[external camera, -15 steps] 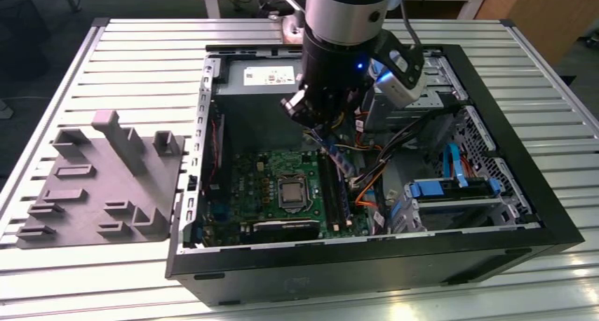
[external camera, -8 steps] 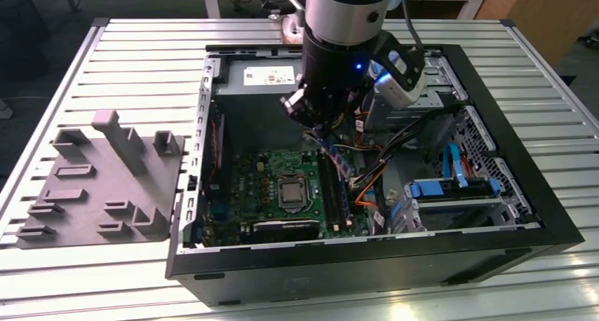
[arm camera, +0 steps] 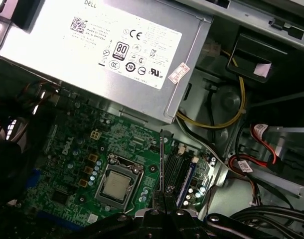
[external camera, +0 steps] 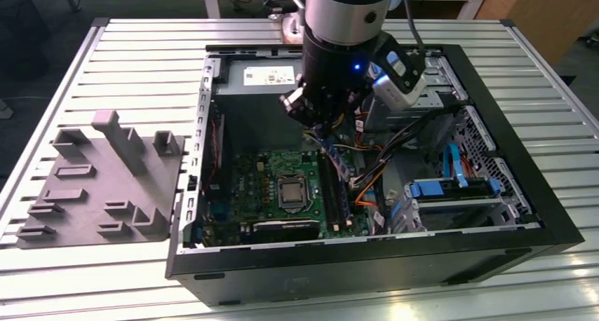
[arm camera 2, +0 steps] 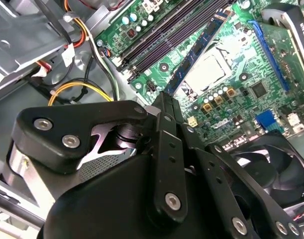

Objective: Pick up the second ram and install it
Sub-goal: 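Insert the second ram into the second slot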

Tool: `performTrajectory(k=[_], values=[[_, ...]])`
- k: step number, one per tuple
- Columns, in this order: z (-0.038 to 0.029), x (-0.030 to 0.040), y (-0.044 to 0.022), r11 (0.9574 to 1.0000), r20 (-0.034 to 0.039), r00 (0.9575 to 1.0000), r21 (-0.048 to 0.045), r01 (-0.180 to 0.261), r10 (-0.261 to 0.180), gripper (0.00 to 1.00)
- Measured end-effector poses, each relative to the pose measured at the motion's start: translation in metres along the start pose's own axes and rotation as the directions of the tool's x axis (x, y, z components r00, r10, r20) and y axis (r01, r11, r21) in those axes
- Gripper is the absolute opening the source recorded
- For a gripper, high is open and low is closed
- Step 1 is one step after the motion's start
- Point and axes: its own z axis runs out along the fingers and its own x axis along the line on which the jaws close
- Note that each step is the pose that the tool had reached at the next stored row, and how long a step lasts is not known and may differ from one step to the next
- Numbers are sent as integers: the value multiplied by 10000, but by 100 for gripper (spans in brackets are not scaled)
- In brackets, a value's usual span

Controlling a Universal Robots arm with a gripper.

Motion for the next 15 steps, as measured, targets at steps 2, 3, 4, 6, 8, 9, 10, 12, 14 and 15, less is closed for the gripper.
performTrajectory(k=[2, 3, 4, 6, 8, 9, 10, 12, 14, 15], values=[[0, 0, 0, 9999, 8, 9999, 3, -155, 155, 12], [0, 0, 0, 9997, 11, 9997, 5, -236, 236, 12], [0, 0, 0, 9995, 15, 9995, 6, -309, 309, 12], [-1, 0, 0, 9989, 22, 9989, 9, -460, 460, 12], [0, 0, 0, 9982, 29, 9982, 11, -606, 605, 12], [0, 0, 0, 9977, 33, 9977, 13, -680, 680, 12], [0, 0, 0, 9972, 37, 9972, 13, -750, 750, 12], [0, 0, 0, 9933, 58, 9933, 18, -1153, 1153, 12], [0, 0, 0, 9911, 67, 9911, 21, -1328, 1328, 12], [0, 0, 0, 9901, 70, 9901, 22, -1400, 1400, 12]])
